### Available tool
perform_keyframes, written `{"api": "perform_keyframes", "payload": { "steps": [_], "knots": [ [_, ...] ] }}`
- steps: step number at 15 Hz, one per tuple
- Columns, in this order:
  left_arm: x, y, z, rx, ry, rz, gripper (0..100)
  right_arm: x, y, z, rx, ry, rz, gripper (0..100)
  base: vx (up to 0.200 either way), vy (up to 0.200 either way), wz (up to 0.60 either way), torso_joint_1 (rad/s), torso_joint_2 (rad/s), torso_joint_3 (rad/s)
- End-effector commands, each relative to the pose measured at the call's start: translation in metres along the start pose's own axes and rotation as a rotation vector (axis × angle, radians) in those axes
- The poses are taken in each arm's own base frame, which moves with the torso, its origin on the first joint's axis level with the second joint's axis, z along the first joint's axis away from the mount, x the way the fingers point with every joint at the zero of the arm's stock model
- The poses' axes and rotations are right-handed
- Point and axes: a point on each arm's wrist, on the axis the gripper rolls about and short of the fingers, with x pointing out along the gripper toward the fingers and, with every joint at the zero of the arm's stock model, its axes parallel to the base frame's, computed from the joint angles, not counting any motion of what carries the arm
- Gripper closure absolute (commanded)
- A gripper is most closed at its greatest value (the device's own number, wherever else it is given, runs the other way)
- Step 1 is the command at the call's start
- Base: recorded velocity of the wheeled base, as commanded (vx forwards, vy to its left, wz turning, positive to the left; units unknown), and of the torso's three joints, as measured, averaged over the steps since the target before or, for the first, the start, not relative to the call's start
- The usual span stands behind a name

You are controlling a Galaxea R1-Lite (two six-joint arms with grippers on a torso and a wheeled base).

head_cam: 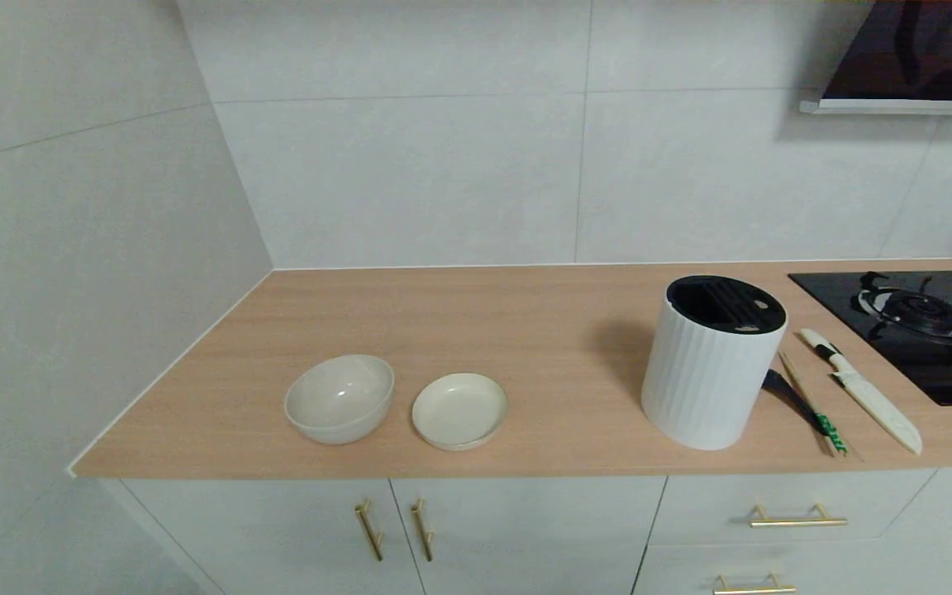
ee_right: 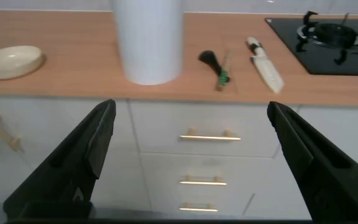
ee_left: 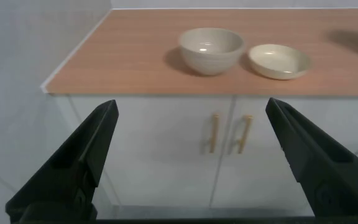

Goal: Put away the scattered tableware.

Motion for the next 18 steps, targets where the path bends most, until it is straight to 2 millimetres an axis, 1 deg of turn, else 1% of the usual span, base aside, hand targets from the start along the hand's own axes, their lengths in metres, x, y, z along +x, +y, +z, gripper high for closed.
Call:
{"api": "perform_keyframes", "payload": {
  "steps": [1,13,18],
  "knots": [
    [0.0000,0.0000,0.0000,0.000,0.000,0.000,0,0.0001,0.0000,0.0000,0.000,0.001,0.001,0,0.000,0.200,0.00,-0.002,0.00,-0.007],
    [0.0000,0.0000,0.0000,0.000,0.000,0.000,0,0.0001,0.0000,0.0000,0.000,0.001,0.001,0,0.000,0.200,0.00,0.001,0.01,0.002],
    [0.0000,0.0000,0.0000,0.001,0.000,0.000,0,0.0001,0.0000,0.0000,0.000,0.001,0.001,0,0.000,0.000,0.00,0.000,0.00,0.000]
  ]
}}
